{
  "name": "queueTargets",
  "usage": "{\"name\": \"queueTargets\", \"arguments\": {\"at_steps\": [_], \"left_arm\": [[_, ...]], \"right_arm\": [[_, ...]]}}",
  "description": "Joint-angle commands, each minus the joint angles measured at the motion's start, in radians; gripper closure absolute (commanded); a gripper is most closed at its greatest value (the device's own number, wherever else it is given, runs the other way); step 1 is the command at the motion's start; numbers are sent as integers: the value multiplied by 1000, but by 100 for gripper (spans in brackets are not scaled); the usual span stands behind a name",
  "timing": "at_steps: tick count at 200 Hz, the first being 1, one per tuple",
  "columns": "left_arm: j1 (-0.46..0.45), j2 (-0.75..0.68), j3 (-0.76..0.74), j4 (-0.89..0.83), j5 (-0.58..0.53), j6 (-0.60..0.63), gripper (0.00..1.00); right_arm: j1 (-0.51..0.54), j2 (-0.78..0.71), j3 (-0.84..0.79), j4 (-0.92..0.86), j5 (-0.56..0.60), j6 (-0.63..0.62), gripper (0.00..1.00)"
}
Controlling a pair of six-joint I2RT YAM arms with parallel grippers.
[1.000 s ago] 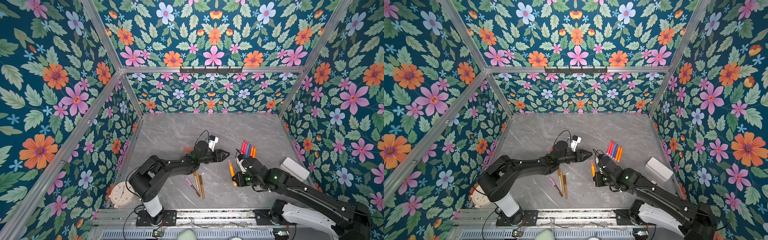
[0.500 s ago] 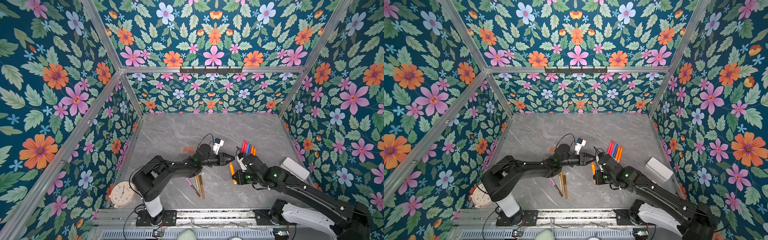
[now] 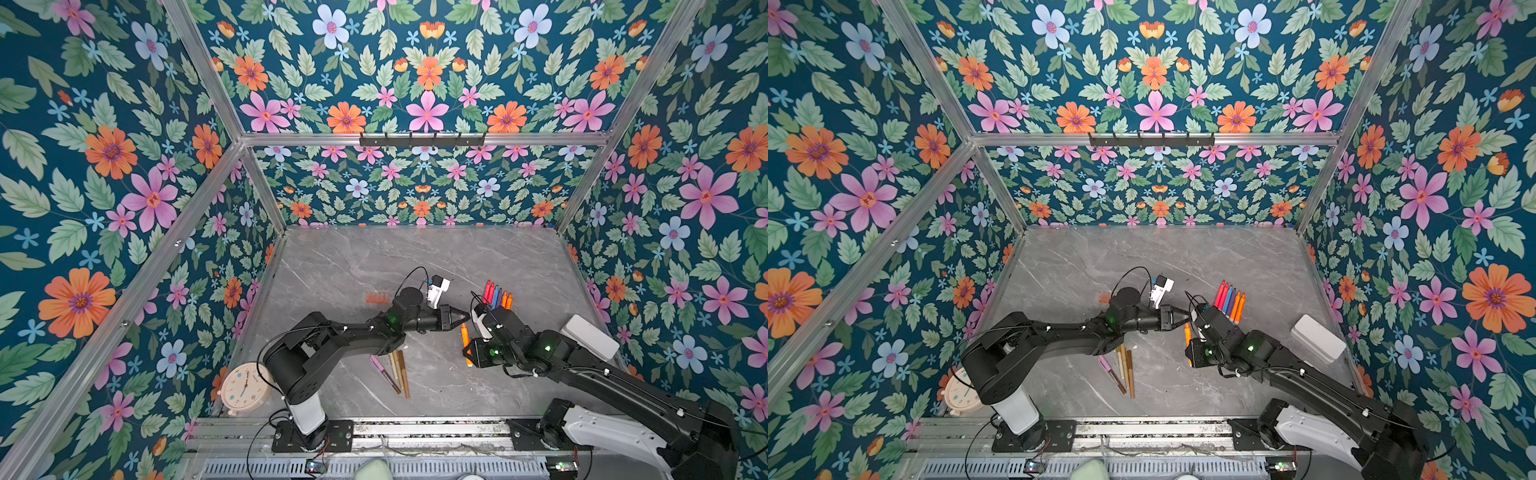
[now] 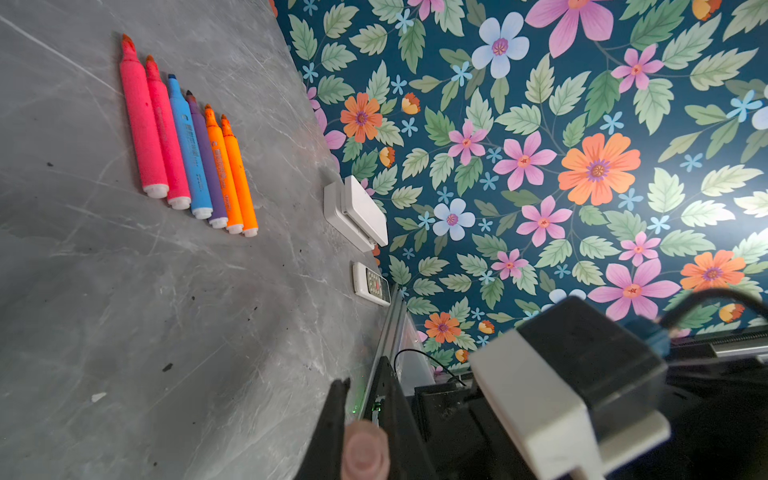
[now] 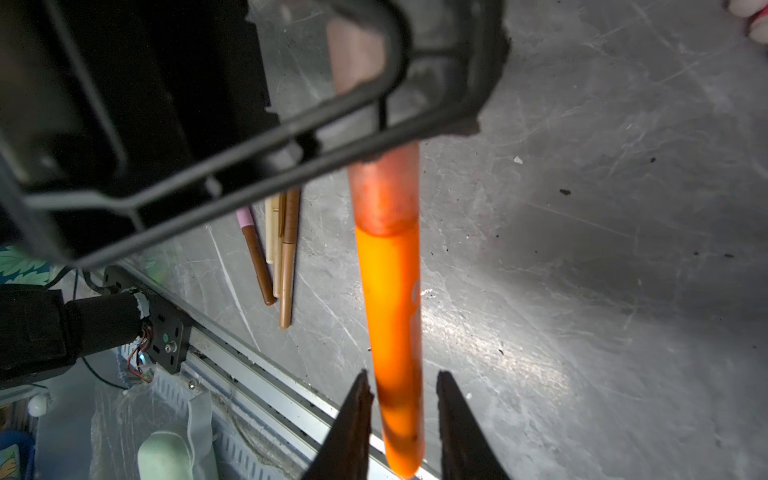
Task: Open the pen caps
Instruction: 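Reach the left gripper toward the highlighter's pinkish cap while the right gripper holds it, then close the left gripper on the orange highlighter's pinkish cap, then pull the right gripper away from the left gripper to remove the cap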
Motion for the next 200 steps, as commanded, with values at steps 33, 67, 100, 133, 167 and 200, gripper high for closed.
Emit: {"name": "queueTargets", "arguments": {"at_steps": [33,67,100,133,167,200], "left_arm": [[0,-5,7,14,13,8,100],[50,-32,51,-110,-36,69,100],[201,-7,203,-295,-52,167,100],[238,19,360,-499,-112,284,100],[267,19,328,-460,-127,248,100],[280,66,454,-825,-346,438,100]], "right_arm": [[-1,36,2,52,-13,4,98],[0,59,-25,90,-52,11,100],[31,64,-102,170,-79,65,100],[43,19,-165,200,-72,115,100],[44,-8,-206,218,-73,137,100],[43,-31,-218,194,-43,149,100]]}}
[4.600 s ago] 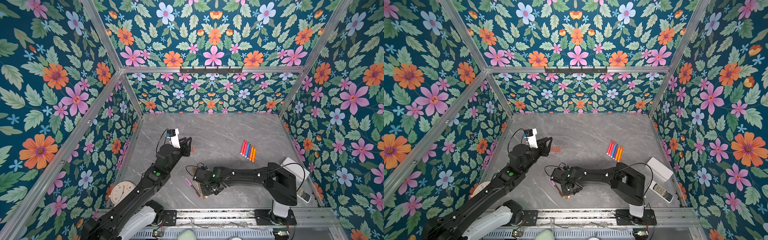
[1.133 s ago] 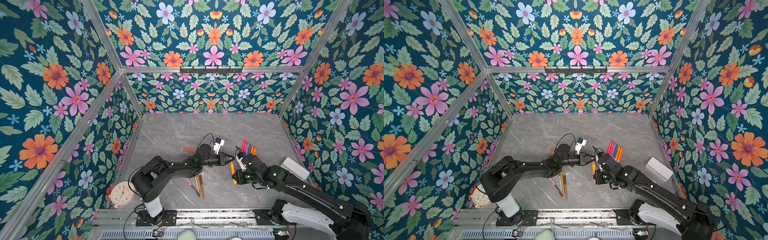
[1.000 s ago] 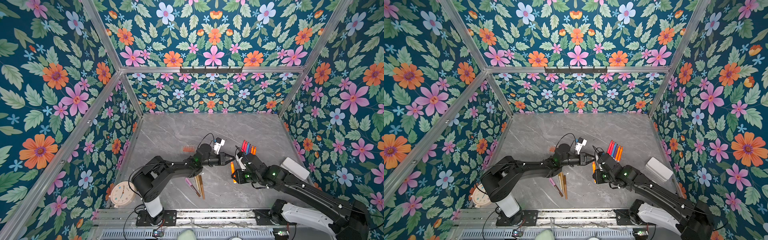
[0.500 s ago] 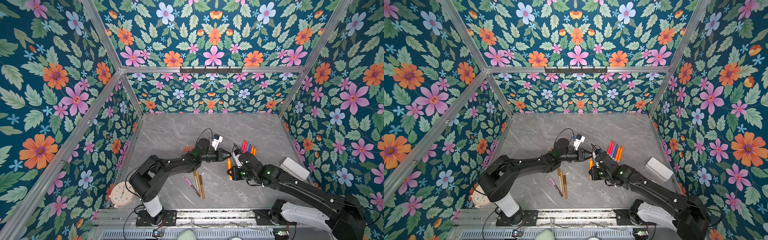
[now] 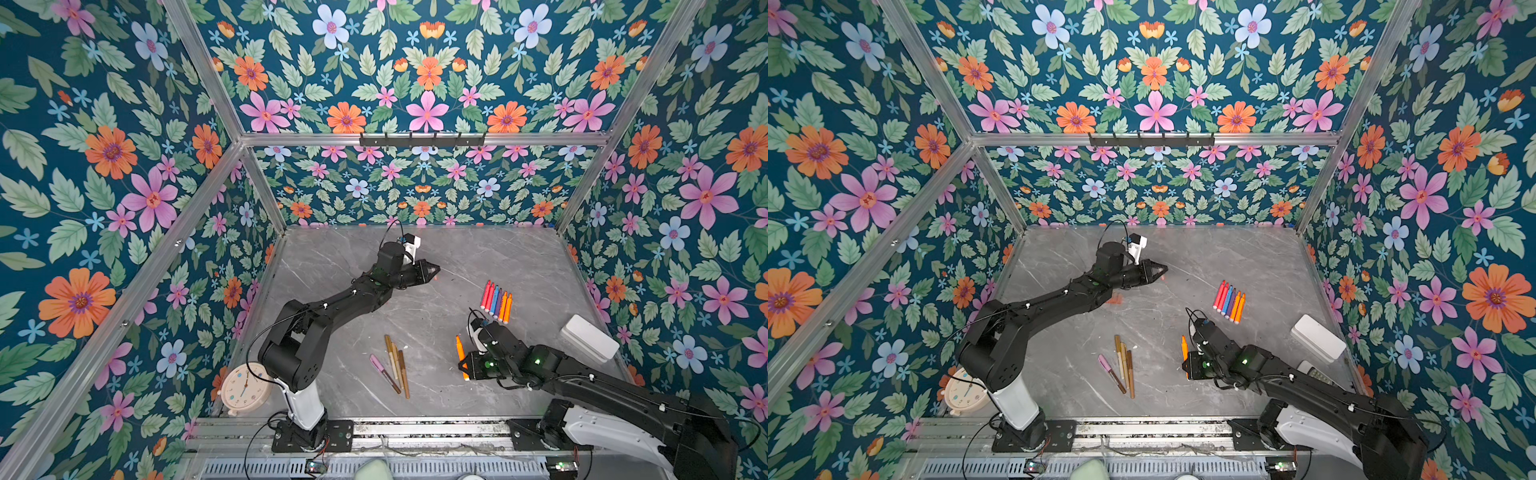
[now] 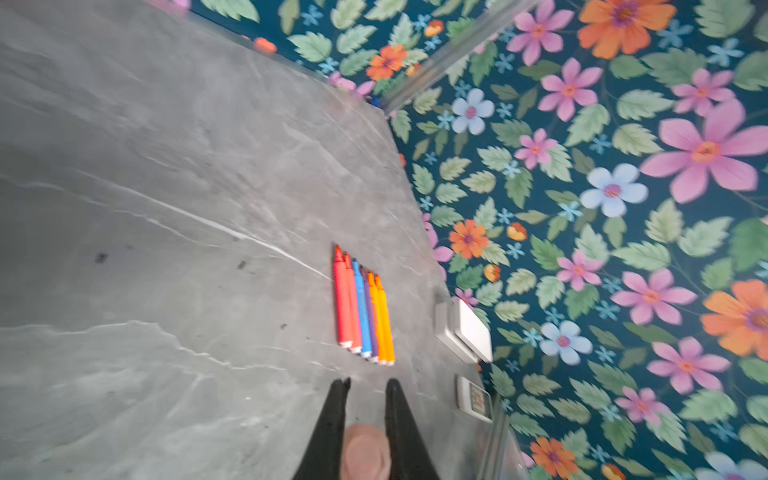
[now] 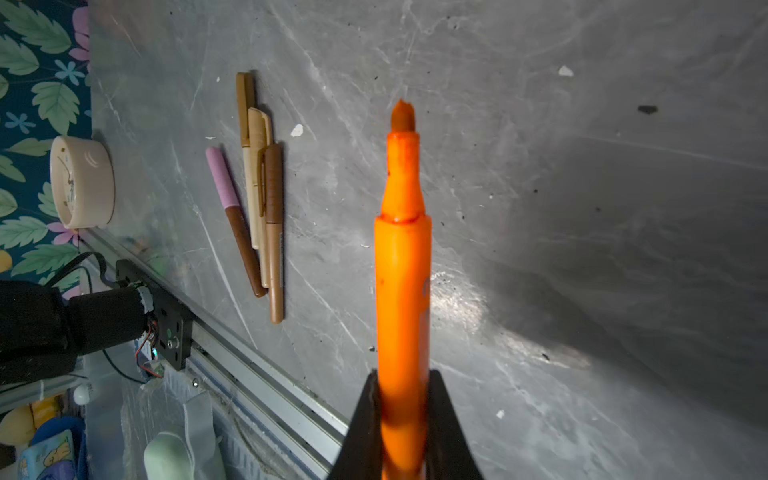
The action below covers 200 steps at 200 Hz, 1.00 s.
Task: Open the pen caps
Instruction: 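Pull the right gripper away from the left gripper to remove the cap, then set the pinkish cap by the cap row while the right gripper carries the highlighter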
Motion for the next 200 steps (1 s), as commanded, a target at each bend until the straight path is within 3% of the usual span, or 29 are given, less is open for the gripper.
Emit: {"name": "queueTargets", "arguments": {"at_steps": [1,32,79,150,162,181,200], "left_arm": [[4,34,90,-283,-207,170,100],[3,170,241,-641,-420,344,100],[-41,238,275,-842,-706,350,100],[-49,259,246,-855,-765,346,100],[-49,260,241,-854,-771,350,94],[-49,260,238,-851,-764,356,72],[-52,254,237,-846,-766,355,70]], "right_arm": [[0,-22,-6,-21,17,18,100],[-12,-52,-11,-57,48,15,100],[-16,-11,-16,-15,24,18,100],[-16,-23,-6,-49,41,19,100],[-16,-38,-7,-65,52,21,100],[-17,-54,-6,-84,60,21,100],[-17,-58,-4,-89,62,23,100]]}}
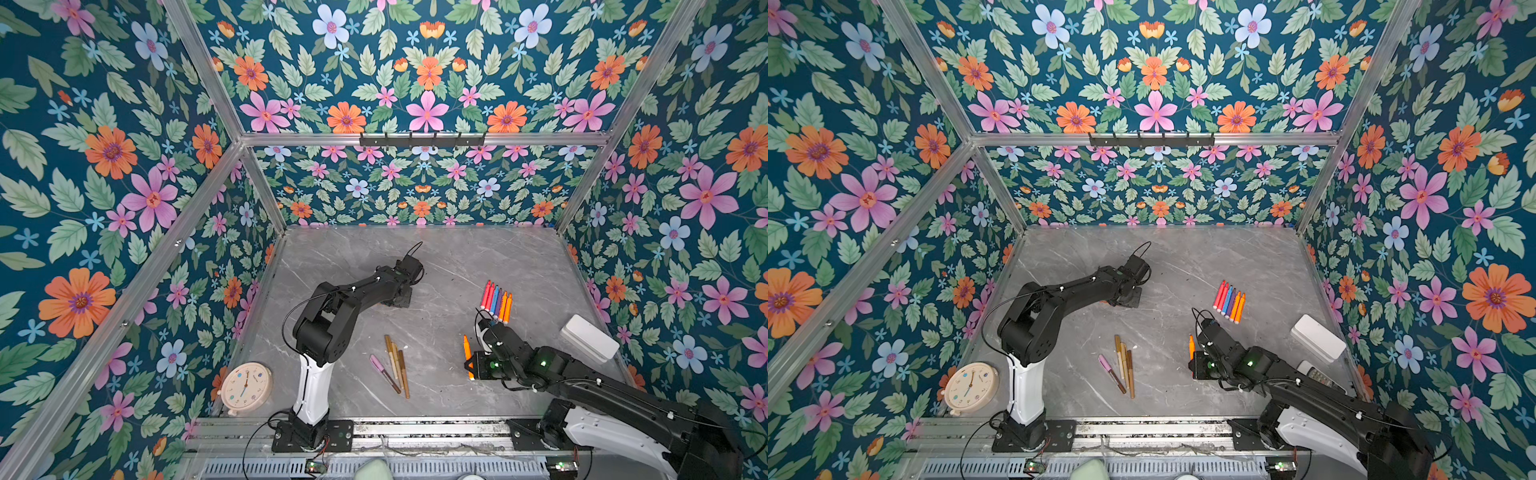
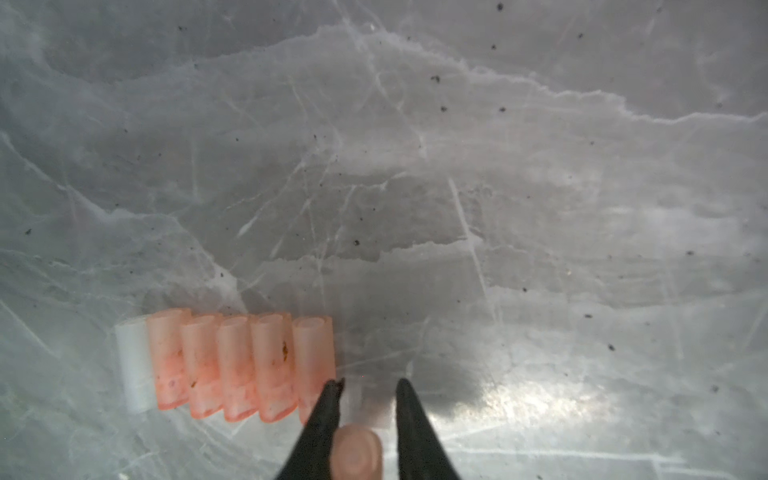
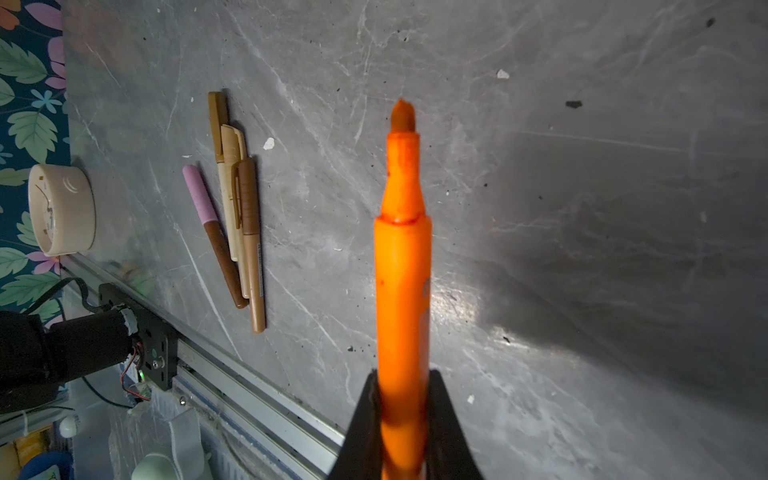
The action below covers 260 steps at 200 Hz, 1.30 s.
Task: Open the pen caps
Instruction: 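Set the pinkish cap by the cap row while the right gripper carries the highlighter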
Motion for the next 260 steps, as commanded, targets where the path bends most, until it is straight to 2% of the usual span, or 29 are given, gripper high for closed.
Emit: {"name": "queueTargets", "arguments": {"at_steps": [1,44,65,129,140,160,177,189,199,225,260], "left_arm": [[-3,-6,-3,-13,-20,12,70],[-6,-28,-3,0,-23,13,69],[-9,-36,-1,5,-26,17,62],[-18,-29,4,8,-26,22,56],[-20,-32,1,13,-22,24,60],[-20,-35,-3,20,-9,27,82],[-20,-34,-2,21,-7,27,93],[-20,-34,-3,21,-8,27,95],[-20,-34,-3,20,-9,27,91],[-21,-39,-4,15,-31,29,59],[-24,-49,-6,16,-44,33,53]], "right_arm": [[1,-5,4,-26,21,0,100],[2,-11,3,-33,26,1,100],[-1,-17,11,-55,39,1,100],[-3,-11,15,-58,43,0,100],[-5,-13,15,-63,46,0,100],[-9,-17,16,-67,46,-1,100],[-10,-17,17,-67,46,-3,100],[-11,-14,17,-67,45,-3,100],[-12,-13,15,-65,43,-2,100],[-11,-14,12,-63,42,-2,100],[-12,-16,13,-66,47,-1,100]]}}
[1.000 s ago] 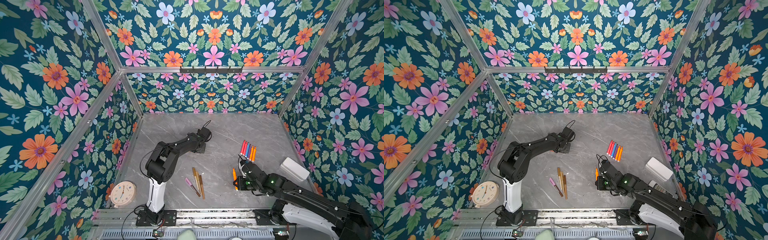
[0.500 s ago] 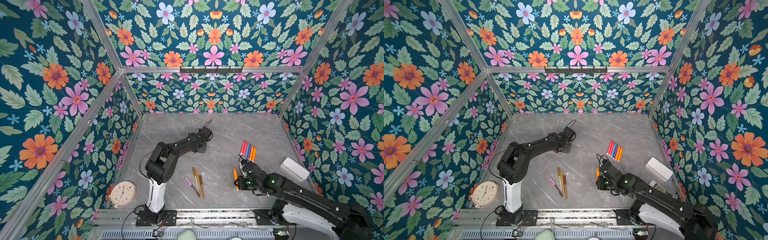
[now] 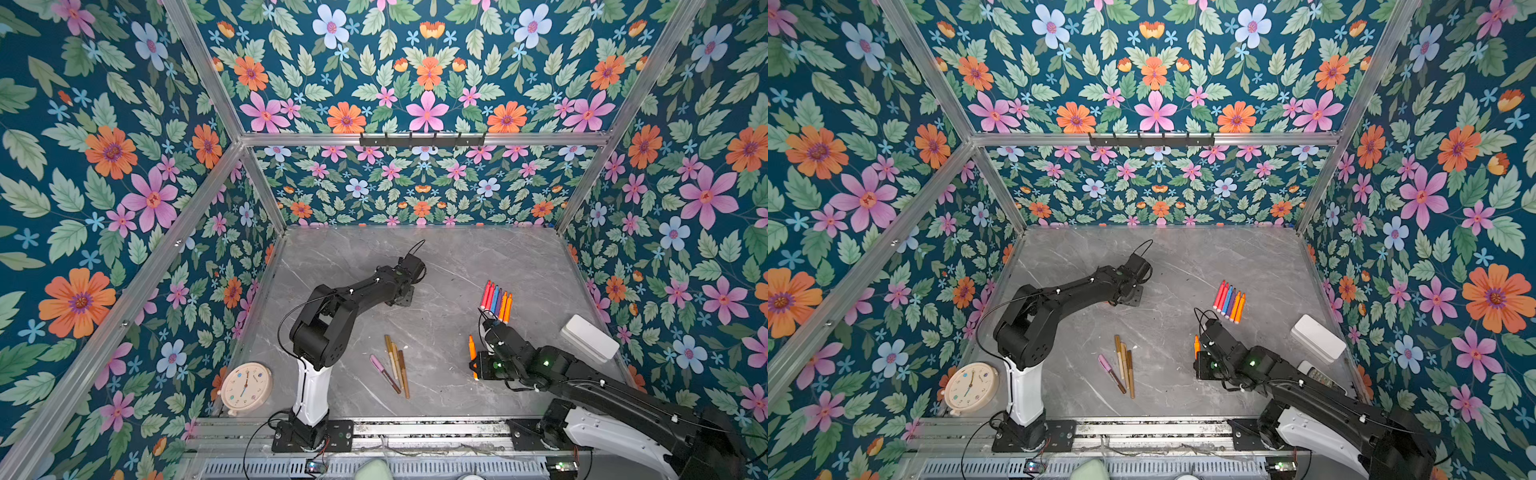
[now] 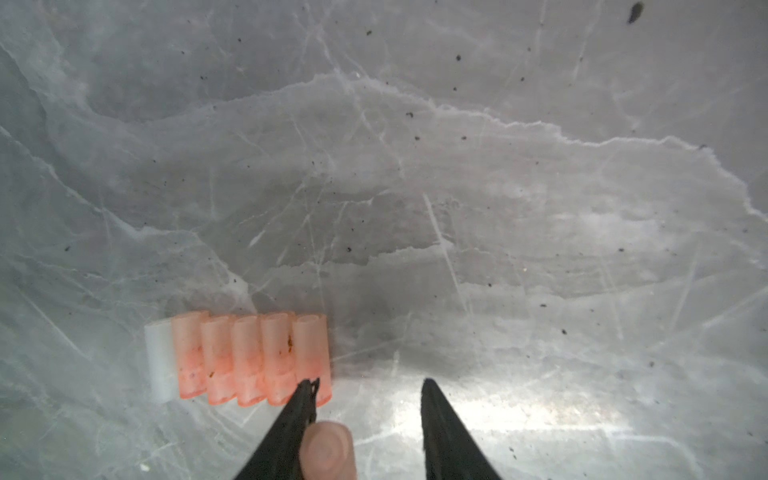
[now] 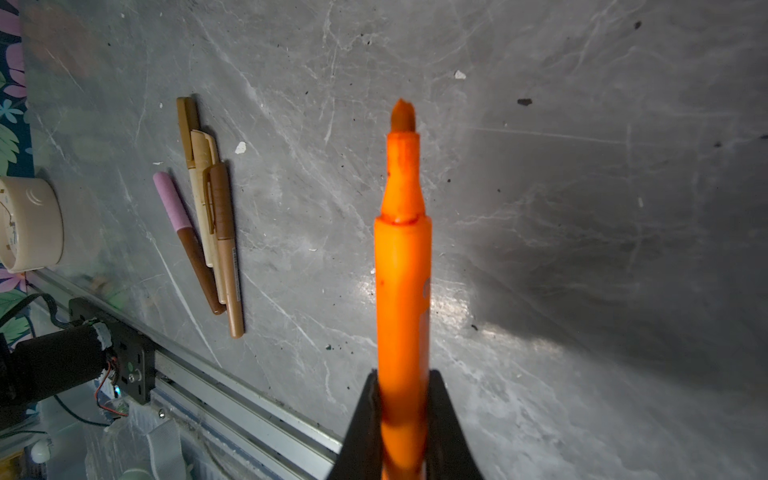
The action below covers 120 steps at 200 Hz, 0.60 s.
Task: Open the pen caps
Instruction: 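Set the pinkish cap by the cap row while the right gripper carries the highlighter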
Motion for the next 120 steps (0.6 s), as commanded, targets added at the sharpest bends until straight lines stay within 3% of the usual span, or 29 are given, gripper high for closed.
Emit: {"name": "queueTargets", "arguments": {"at_steps": [1,24,44,83,120], "left_arm": [[-1,-9,0,6,-22,9,53],[-5,-10,1,7,-19,9,49],[-11,-12,-2,7,-15,7,46],[-12,-23,-13,17,-11,0,45],[-18,-72,-40,56,-6,-6,48]], "right_arm": [[1,-2,3,-6,13,-4,100],[-21,0,5,-20,3,-6,100],[-131,-15,0,-23,-84,-40,100],[-443,-70,43,-81,-199,-143,100],[-868,8,49,-64,-312,-225,100]]}}
